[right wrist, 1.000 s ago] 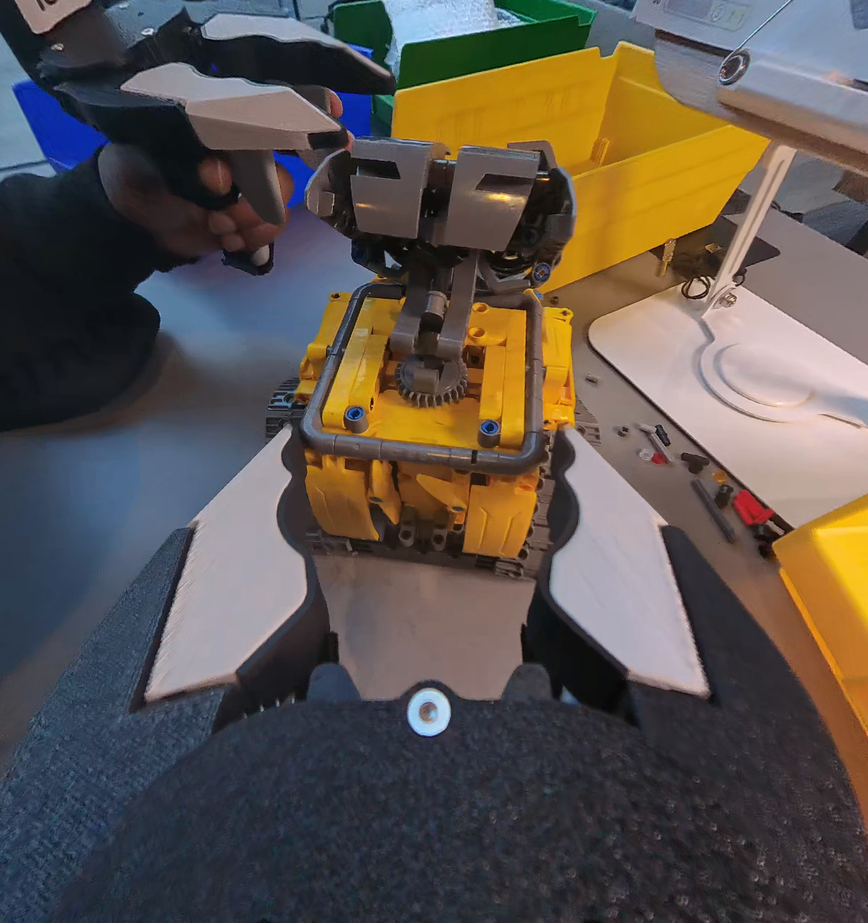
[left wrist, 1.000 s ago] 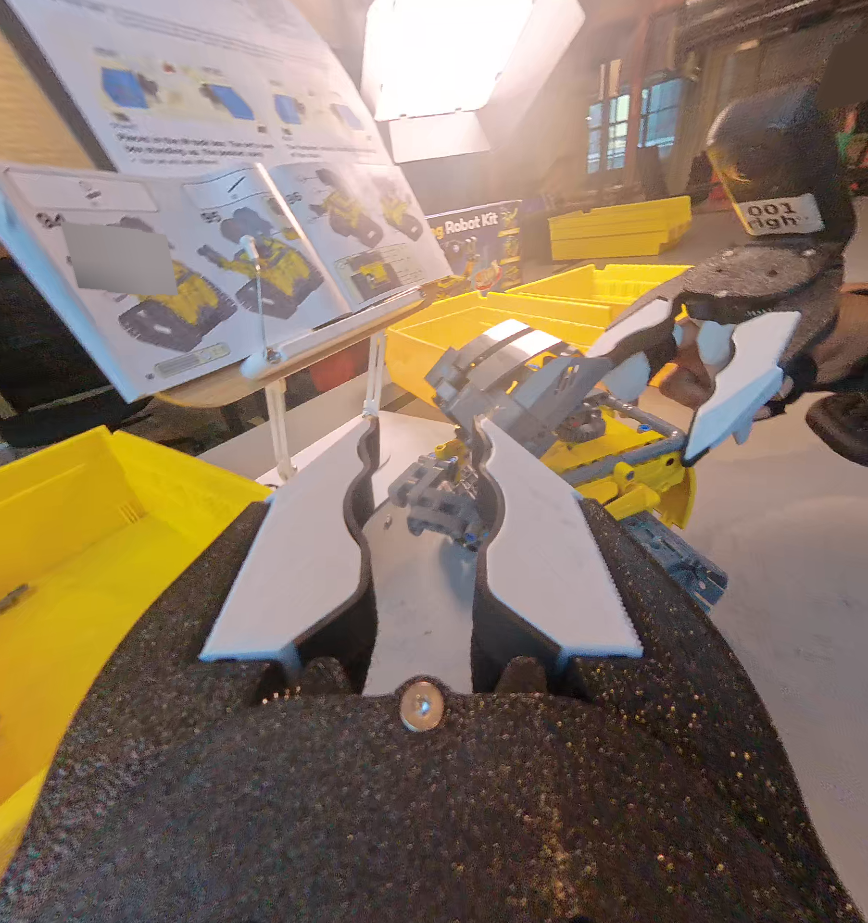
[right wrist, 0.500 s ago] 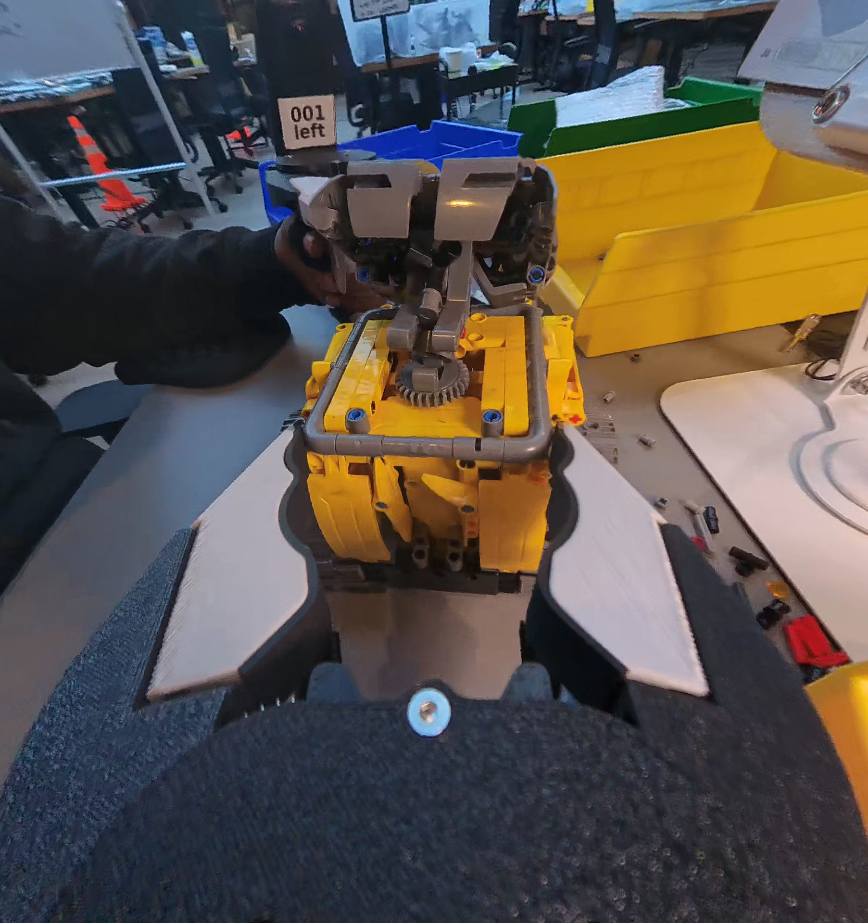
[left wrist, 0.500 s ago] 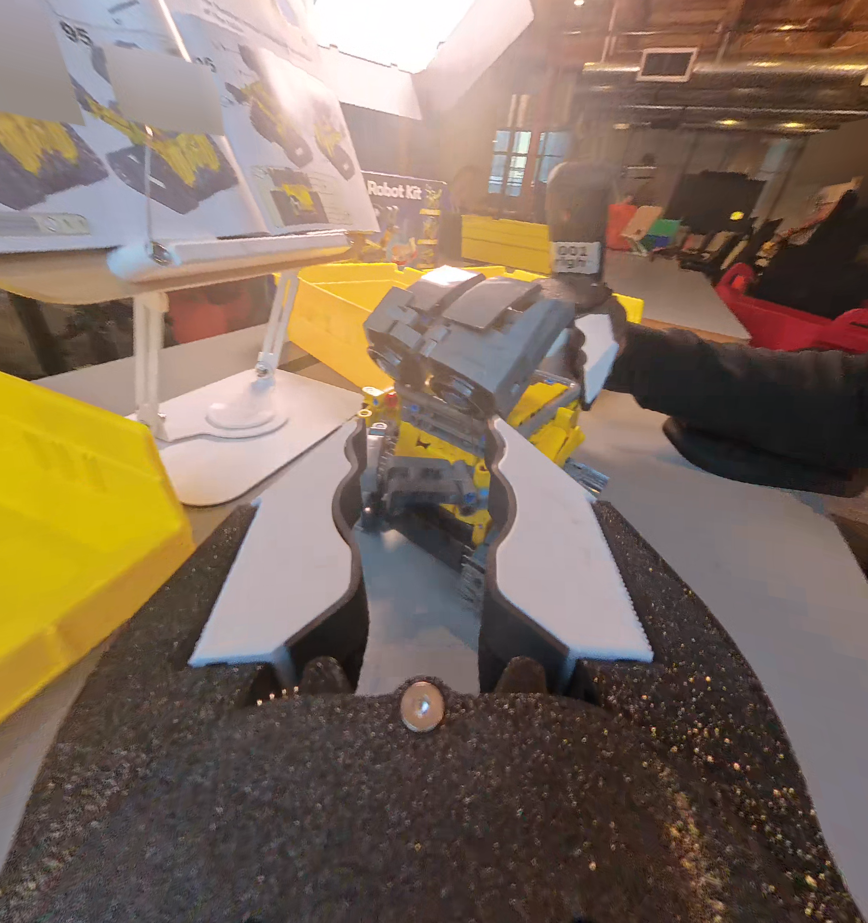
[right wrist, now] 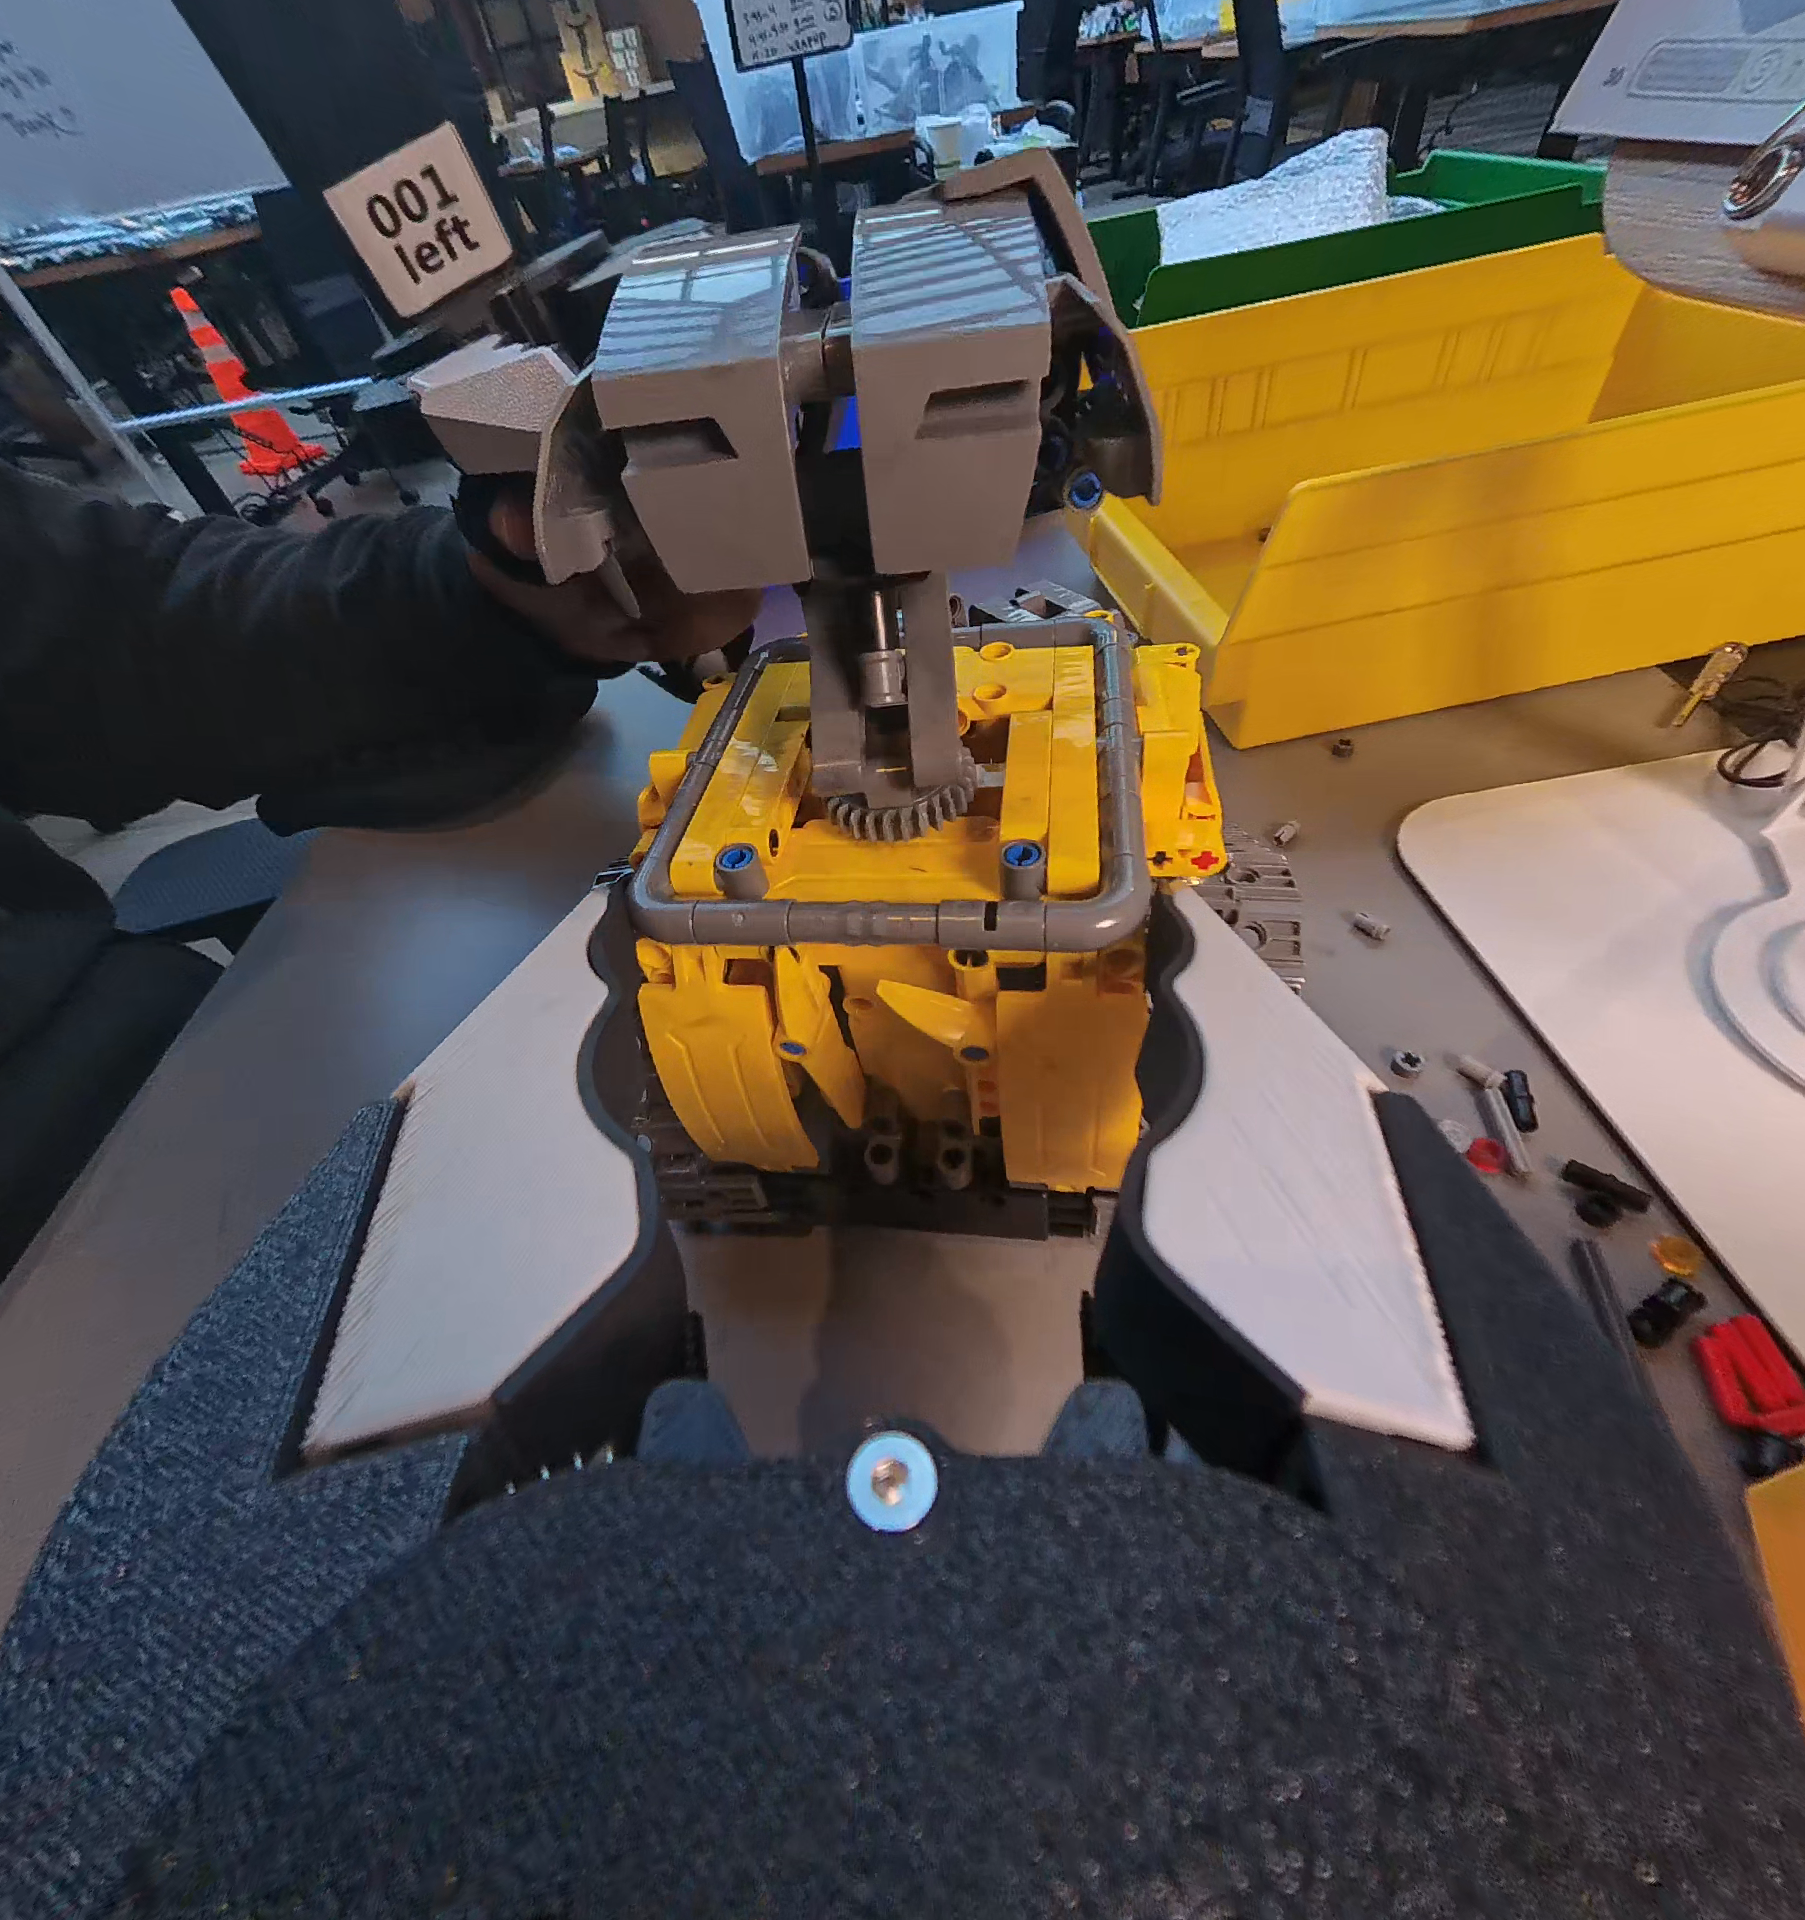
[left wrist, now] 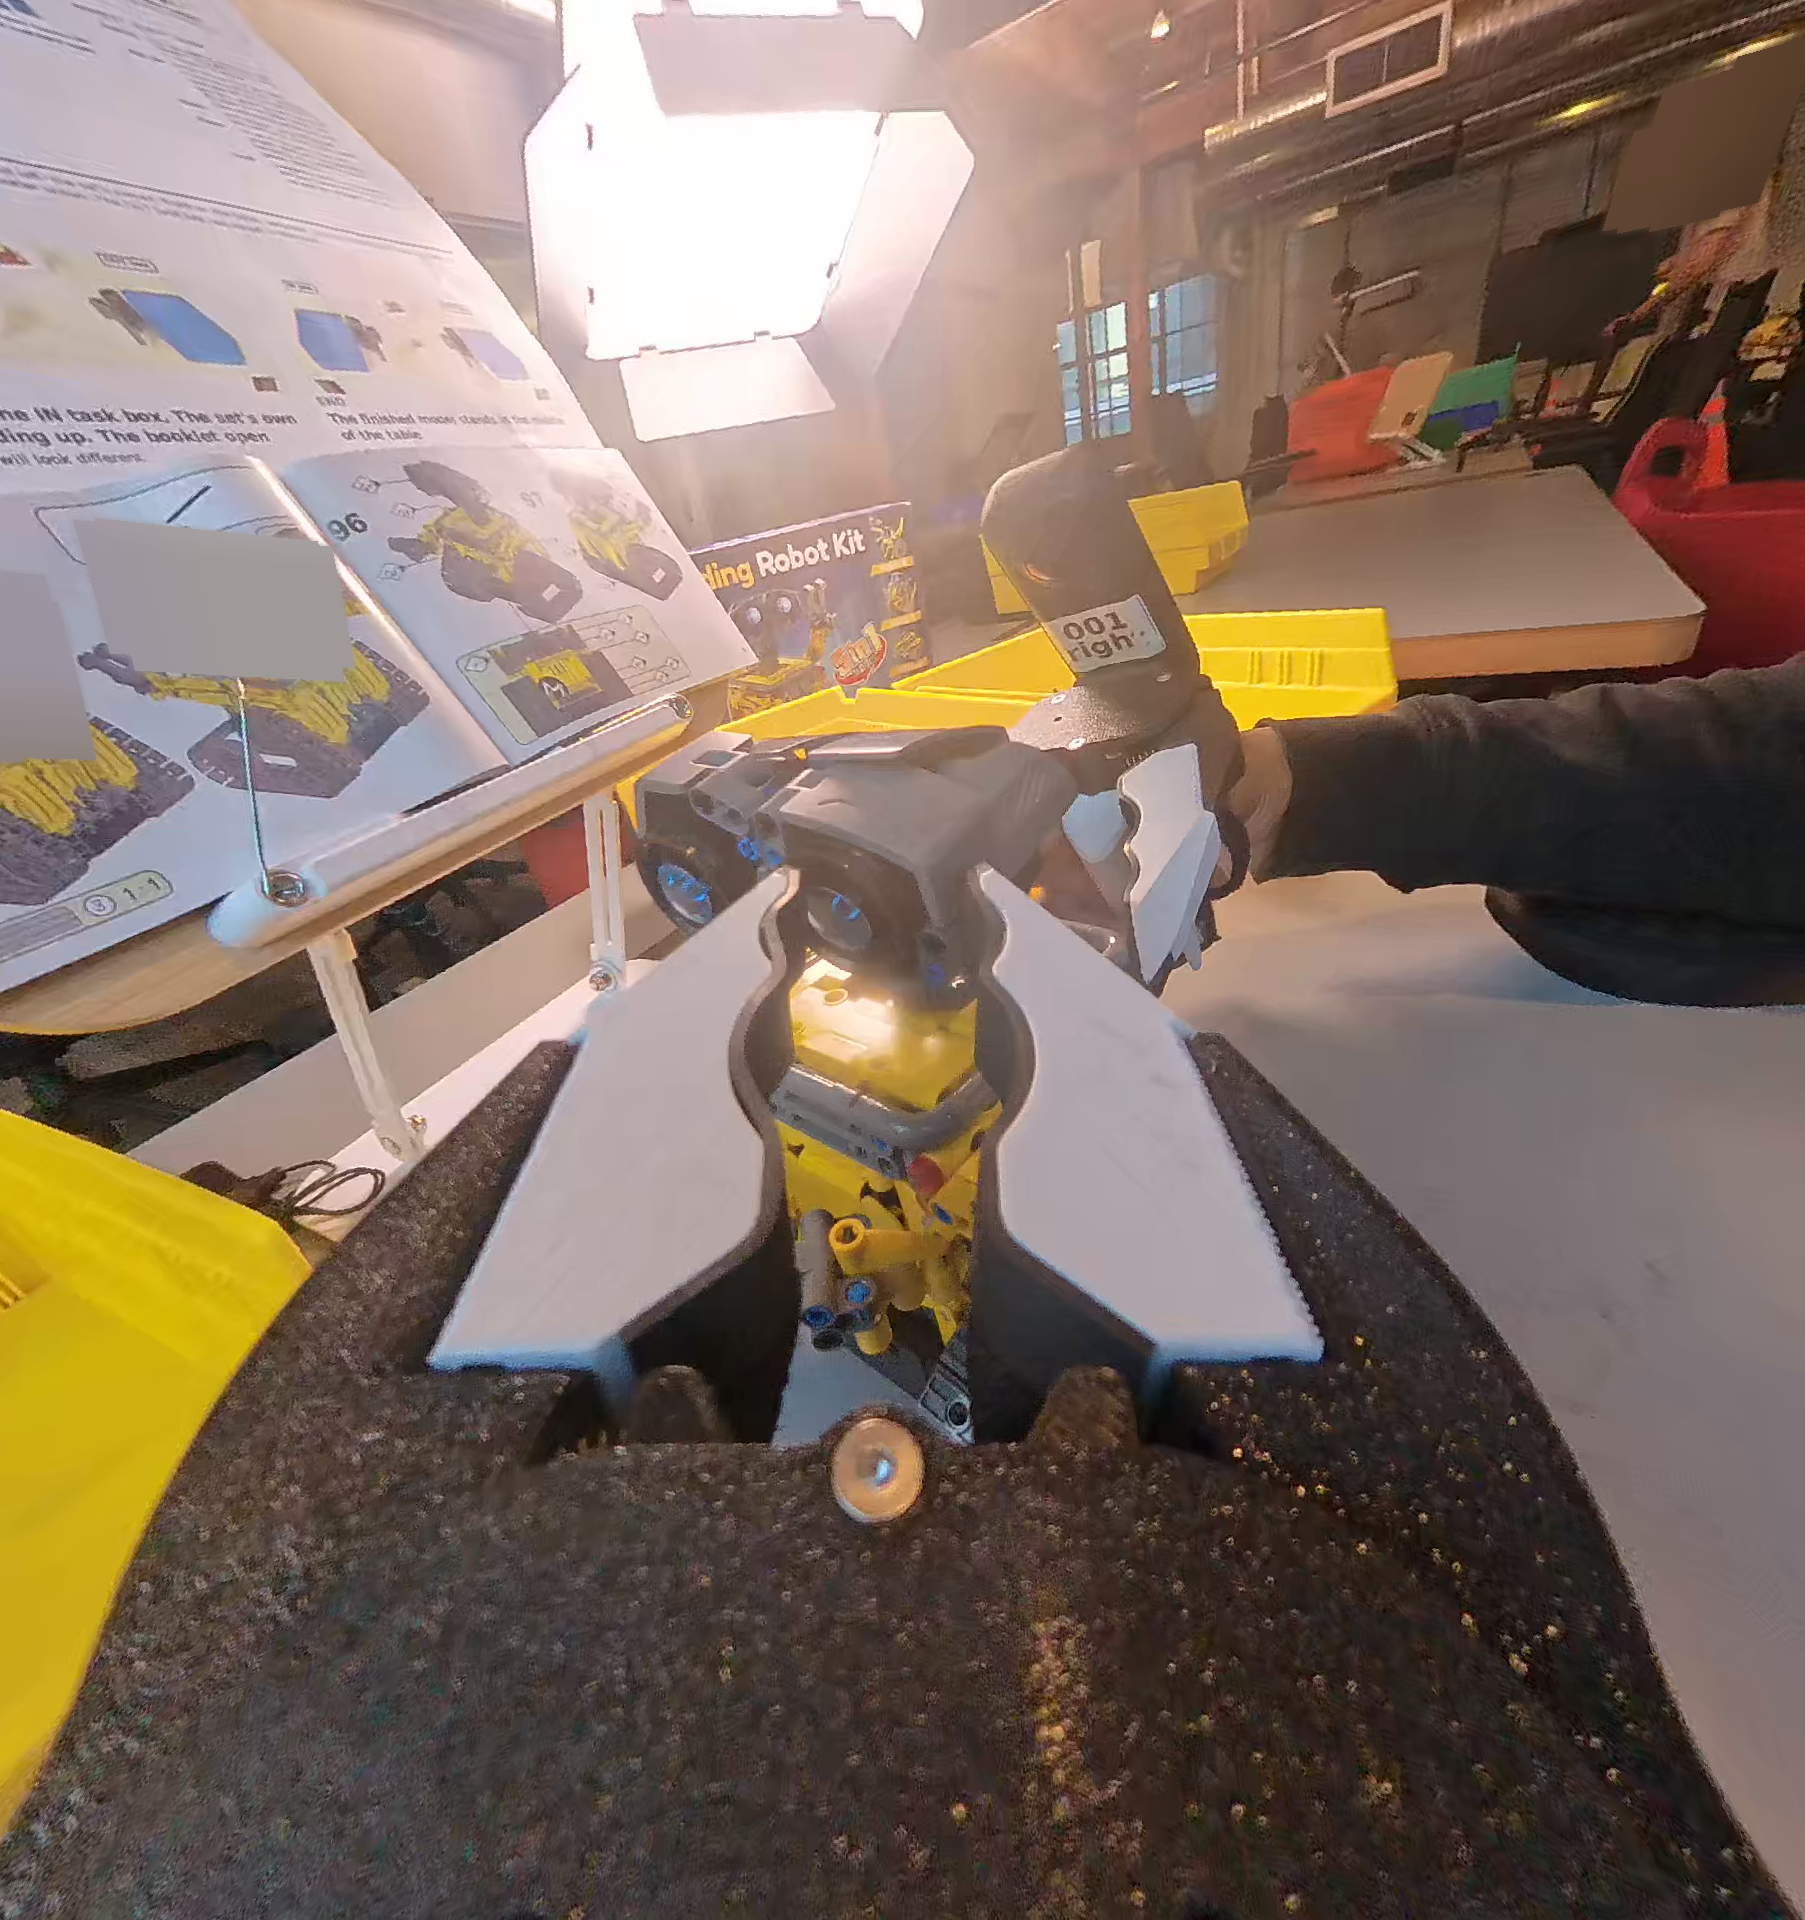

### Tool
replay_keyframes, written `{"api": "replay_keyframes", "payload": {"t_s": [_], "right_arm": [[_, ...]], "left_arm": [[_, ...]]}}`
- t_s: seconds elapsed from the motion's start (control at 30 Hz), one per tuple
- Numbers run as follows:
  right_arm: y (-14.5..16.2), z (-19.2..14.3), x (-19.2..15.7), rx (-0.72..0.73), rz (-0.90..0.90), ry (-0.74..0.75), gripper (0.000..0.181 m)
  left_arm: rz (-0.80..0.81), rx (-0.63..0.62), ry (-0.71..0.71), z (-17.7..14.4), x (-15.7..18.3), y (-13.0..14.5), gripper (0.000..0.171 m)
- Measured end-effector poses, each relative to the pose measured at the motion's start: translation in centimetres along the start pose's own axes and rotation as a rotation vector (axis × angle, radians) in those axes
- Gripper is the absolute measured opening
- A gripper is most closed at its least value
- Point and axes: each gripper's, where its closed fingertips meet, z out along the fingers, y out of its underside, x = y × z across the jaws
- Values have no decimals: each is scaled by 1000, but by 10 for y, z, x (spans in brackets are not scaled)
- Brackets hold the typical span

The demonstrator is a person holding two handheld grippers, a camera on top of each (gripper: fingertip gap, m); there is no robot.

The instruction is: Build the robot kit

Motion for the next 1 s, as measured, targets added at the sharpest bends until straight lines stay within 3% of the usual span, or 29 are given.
{"api": "replay_keyframes", "payload": {"t_s": [0.57, 0.8, 1.0], "right_arm": [[-5, 21, -5, 11, -8, 25, 98], [-6, 18, -4, -12, -43, 65, 97], [-8, 15, -1, -5, -50, 90, 96]], "left_arm": [[-36, -71, 180, -43, -3, 13, 21], [-93, -36, 123, -59, -28, 10, 27], [-115, 6, 8, -53, -44, 10, 39]]}}
